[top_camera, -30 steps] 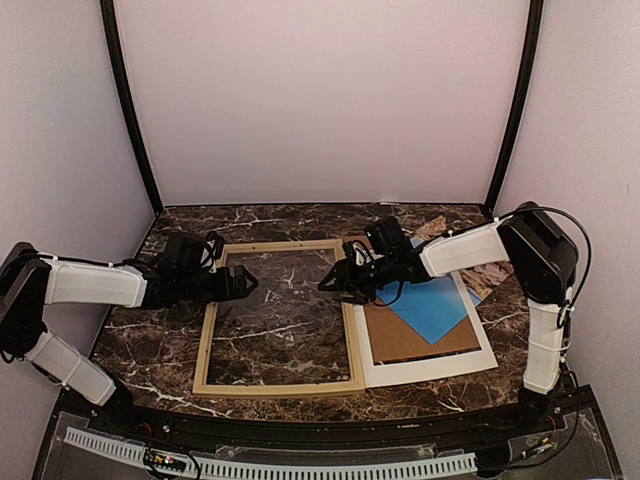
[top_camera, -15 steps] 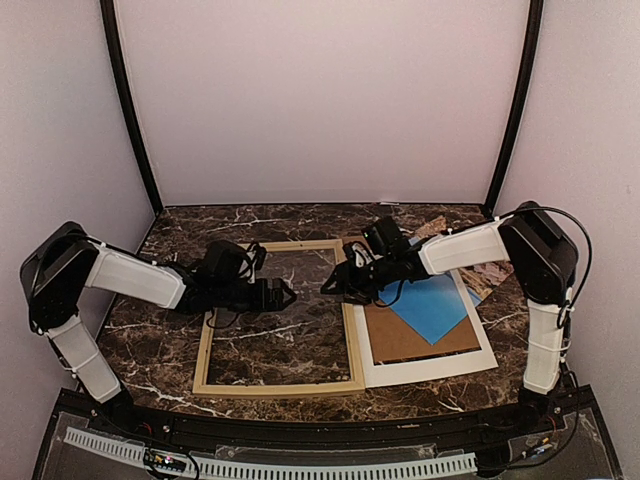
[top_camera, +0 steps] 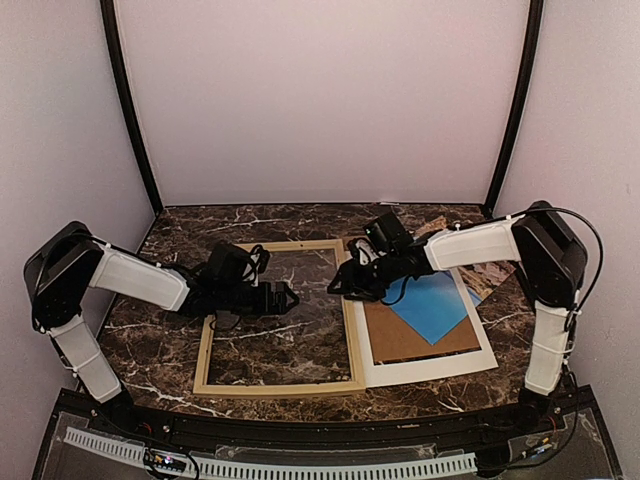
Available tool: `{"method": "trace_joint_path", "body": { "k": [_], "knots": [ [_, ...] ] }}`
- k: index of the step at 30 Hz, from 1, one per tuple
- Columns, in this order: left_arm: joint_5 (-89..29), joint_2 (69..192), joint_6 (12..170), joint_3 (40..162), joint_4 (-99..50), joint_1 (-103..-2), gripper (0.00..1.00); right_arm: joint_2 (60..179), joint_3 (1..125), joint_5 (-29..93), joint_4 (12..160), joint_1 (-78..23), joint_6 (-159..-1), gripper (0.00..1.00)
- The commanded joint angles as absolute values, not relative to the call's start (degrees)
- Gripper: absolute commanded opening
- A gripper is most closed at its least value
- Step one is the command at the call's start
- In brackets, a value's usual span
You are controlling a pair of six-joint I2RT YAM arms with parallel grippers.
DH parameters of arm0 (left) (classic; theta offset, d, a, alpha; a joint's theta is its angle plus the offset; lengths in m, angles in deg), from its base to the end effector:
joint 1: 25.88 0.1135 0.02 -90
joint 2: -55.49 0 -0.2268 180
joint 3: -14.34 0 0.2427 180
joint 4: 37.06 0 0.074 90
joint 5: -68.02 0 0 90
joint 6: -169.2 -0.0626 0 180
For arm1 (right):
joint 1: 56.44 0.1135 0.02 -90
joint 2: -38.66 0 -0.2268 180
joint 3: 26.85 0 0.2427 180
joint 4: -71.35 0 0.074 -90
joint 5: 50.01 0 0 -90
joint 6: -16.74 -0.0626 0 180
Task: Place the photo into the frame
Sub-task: Place the glass panel at the frame body.
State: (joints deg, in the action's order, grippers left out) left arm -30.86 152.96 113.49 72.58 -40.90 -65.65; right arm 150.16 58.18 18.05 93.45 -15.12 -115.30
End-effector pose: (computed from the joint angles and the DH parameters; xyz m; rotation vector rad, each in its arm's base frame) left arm 0.2615 -0.2302 0.1062 0.2042 2.3172 -0.8667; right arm 0.2908 0.2868 0.1173 -0.1777 2.6526 1.0506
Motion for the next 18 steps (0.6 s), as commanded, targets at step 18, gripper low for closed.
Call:
{"method": "trace_joint_path", "body": {
  "k": [18],
  "knots": [
    [-28.48,149.11,110.91,73.30,-38.67,-65.96,0.99,145.00,59.95,29.33,101.28,-15.06,-107.92,0.53]
  ]
}}
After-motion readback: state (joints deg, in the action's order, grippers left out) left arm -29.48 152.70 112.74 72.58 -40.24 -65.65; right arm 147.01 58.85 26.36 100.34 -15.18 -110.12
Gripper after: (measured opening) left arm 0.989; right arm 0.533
